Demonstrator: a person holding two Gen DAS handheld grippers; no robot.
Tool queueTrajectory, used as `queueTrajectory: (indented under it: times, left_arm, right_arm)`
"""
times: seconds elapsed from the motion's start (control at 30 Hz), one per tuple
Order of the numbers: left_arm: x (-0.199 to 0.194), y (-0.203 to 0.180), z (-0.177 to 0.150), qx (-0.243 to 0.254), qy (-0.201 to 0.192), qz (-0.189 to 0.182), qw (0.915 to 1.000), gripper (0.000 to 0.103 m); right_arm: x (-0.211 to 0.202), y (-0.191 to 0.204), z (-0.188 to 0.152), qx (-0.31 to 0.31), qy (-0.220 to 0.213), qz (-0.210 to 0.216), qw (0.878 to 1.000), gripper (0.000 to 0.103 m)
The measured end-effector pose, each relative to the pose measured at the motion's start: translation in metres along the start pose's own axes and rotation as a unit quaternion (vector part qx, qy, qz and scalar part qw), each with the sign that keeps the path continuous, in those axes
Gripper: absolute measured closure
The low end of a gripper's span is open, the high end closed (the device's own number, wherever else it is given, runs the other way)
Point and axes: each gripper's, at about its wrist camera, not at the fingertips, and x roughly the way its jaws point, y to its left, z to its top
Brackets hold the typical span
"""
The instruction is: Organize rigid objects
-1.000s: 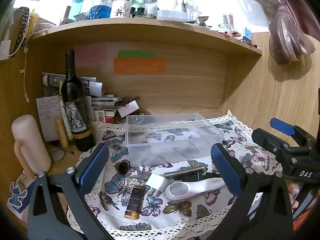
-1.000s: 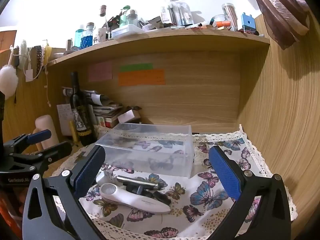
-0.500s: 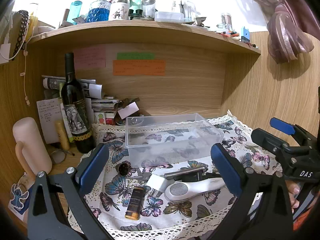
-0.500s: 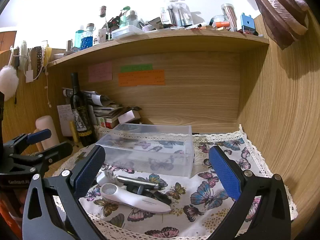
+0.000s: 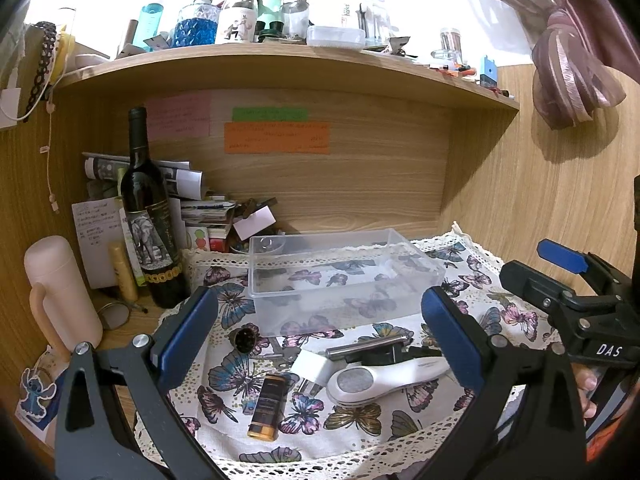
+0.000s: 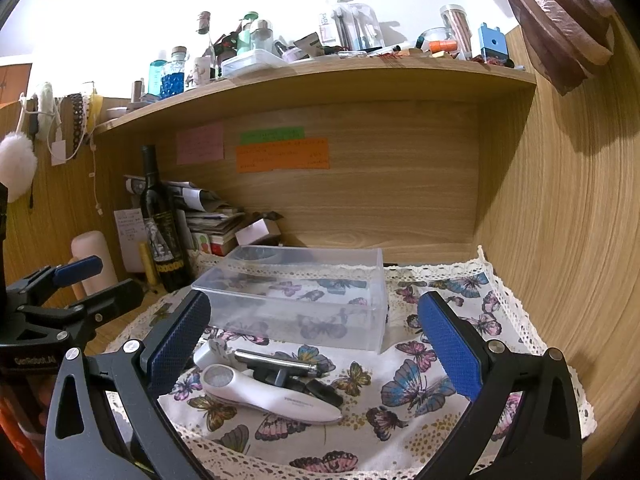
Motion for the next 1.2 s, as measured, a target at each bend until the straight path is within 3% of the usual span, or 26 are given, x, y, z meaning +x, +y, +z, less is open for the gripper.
queueTrajectory:
  times: [1.2]
  left_arm:
    - [-0.0048,-0.0067,0.0011,0.002,-0.008,-0.003,1.0000,0.000]
  right_arm:
    - [-0.0020,0.0036,0.0010,-0.003,-0.001,0.002,1.000,0.000]
